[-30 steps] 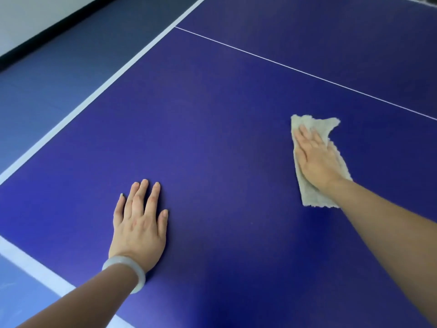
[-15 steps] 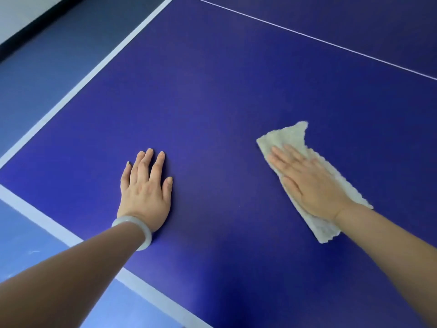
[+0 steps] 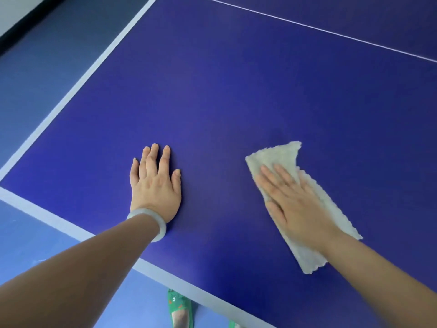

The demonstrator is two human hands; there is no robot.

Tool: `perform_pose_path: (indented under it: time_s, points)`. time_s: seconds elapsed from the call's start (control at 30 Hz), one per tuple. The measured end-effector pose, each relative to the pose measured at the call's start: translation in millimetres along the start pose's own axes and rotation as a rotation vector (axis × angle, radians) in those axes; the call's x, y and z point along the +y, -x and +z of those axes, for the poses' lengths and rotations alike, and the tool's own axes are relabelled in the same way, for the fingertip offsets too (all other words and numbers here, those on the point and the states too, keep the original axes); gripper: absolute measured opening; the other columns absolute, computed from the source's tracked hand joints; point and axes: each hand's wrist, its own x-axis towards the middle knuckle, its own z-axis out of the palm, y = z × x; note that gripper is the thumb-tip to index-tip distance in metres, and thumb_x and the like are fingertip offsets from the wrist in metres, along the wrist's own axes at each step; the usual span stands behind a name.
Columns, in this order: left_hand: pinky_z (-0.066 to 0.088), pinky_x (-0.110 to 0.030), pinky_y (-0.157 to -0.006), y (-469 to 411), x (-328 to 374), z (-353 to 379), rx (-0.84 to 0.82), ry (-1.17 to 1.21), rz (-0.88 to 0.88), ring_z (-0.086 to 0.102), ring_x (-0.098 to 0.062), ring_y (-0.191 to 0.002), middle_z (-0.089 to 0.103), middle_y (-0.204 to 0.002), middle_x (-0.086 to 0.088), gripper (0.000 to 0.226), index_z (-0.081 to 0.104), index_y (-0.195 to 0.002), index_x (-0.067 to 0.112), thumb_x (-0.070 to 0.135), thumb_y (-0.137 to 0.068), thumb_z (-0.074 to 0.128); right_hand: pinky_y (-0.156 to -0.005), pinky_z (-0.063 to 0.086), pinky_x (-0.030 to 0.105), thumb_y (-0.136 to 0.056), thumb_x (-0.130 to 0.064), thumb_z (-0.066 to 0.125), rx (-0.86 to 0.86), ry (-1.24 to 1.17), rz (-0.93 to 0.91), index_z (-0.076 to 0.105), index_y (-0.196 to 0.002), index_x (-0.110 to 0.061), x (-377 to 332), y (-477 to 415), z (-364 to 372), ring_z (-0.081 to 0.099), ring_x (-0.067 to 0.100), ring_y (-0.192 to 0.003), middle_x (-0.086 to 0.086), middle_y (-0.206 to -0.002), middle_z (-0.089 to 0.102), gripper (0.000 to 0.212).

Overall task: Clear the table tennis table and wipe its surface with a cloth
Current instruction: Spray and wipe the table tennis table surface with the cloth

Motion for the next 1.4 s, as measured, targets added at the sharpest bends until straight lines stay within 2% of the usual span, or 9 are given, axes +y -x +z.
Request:
perform_pose_path:
  time_s: [0.1, 0.17, 0.37, 0.53, 0.63, 0.73, 0.97, 1.27, 1.4]
  points:
    - [0.002, -0.045, -0.123, 0.0, -1.8, 0.8, 0.000, -0.012, 0.010, 0.005, -0.024, -0.152, 0.017, -0.163, -0.010, 0.059, 0.021, -0.156, 0.016, 0.040, -0.102, 0.023, -0.122, 0.007, 0.052, -0.103, -0.038, 0.011, 0.049, -0.130, 0.535, -0.001, -0.157, -0.031, 14.8, -10.4, -4.7, -0.010, 0.010, -0.151, -0.015, -0.164, -0.006, 0.056]
    - [0.002, -0.046, -0.123, 0.5, -2.6, 1.2, 0.000, -0.021, 0.016, 0.006, -0.025, -0.152, 0.017, -0.163, -0.010, 0.060, 0.020, -0.156, 0.015, 0.040, -0.101, 0.021, -0.122, 0.001, 0.051, -0.103, -0.038, 0.012, 0.064, -0.190, 0.666, -0.005, -0.157, -0.028, -17.8, -28.0, -6.2, -0.012, 0.013, -0.151, -0.013, -0.164, -0.010, 0.058]
    - [0.004, -0.047, -0.123, 0.2, -4.8, 2.3, 0.010, -0.012, 0.043, 0.008, -0.027, -0.152, 0.018, -0.163, -0.011, 0.059, 0.021, -0.156, 0.014, 0.041, -0.103, 0.021, -0.122, 0.008, 0.053, -0.103, -0.034, 0.018, 0.029, -0.025, 0.252, 0.008, -0.158, -0.021, -134.4, -22.0, 14.8, 0.000, 0.020, -0.153, -0.005, -0.166, 0.003, 0.058]
    - [0.000, -0.040, -0.123, 0.9, -19.9, -9.3, -0.043, 0.233, 0.127, 0.009, -0.024, -0.151, 0.021, -0.161, -0.008, 0.053, 0.031, -0.152, 0.015, 0.033, -0.103, 0.039, -0.122, 0.006, 0.050, -0.103, -0.036, 0.015, 0.040, -0.045, 0.290, 0.007, -0.158, -0.026, -135.9, -19.9, 17.3, -0.002, 0.015, -0.152, -0.011, -0.165, 0.002, 0.057]
    - [0.017, -0.042, -0.120, -0.1, -59.6, -19.1, -0.028, 0.382, 0.202, 0.022, -0.027, -0.147, 0.030, -0.156, -0.010, 0.048, 0.041, -0.148, 0.010, 0.024, -0.101, 0.046, -0.122, 0.003, 0.047, -0.104, -0.036, 0.013, 0.028, -0.035, 0.307, 0.003, -0.158, -0.028, -137.2, -20.3, 17.9, -0.007, 0.012, -0.152, -0.013, -0.165, -0.003, 0.056]
    - [0.024, -0.051, -0.117, -5.3, -116.1, -22.6, 0.078, 0.210, 0.142, 0.028, -0.037, -0.144, 0.035, -0.153, -0.018, 0.056, 0.045, -0.144, 0.004, 0.034, -0.096, 0.037, -0.123, 0.002, 0.044, -0.102, -0.036, 0.010, 0.061, -0.074, 0.399, 0.007, -0.158, -0.030, -138.8, -21.7, 16.8, -0.008, 0.009, -0.151, -0.016, -0.164, -0.002, 0.056]
    - [0.004, -0.047, -0.123, -4.4, -157.3, -19.8, 0.038, 0.021, -0.020, 0.009, -0.029, -0.151, 0.020, -0.162, -0.013, 0.060, 0.025, -0.155, 0.017, 0.043, -0.102, 0.019, -0.123, -0.004, 0.048, -0.098, -0.039, 0.002, 0.177, -0.193, 0.827, 0.000, -0.156, -0.027, -195.3, -44.0, 23.2, -0.003, 0.016, -0.152, -0.010, -0.164, -0.001, 0.059]
    - [0.010, -0.049, -0.122, -6.1, -158.5, -21.2, 0.027, -0.011, -0.006, 0.014, -0.031, -0.150, 0.026, -0.159, -0.014, 0.065, 0.029, -0.153, 0.016, 0.045, -0.099, 0.011, -0.121, -0.005, 0.053, -0.104, -0.032, 0.005, 0.070, -0.172, 0.715, -0.015, -0.155, -0.021, -198.8, -171.2, -5.8, -0.013, 0.021, -0.151, -0.004, -0.165, -0.013, 0.056]
    - [0.011, -0.049, -0.122, -6.6, -161.2, -20.9, 0.029, -0.019, 0.001, 0.015, -0.031, -0.150, 0.026, -0.159, -0.014, 0.063, 0.028, -0.154, 0.016, 0.043, -0.100, 0.011, -0.121, 0.004, 0.054, -0.101, -0.025, 0.015, 0.042, 0.020, 0.009, -0.001, -0.158, -0.018, -241.5, -137.4, 1.2, -0.005, 0.025, -0.152, -0.001, -0.166, -0.005, 0.060]
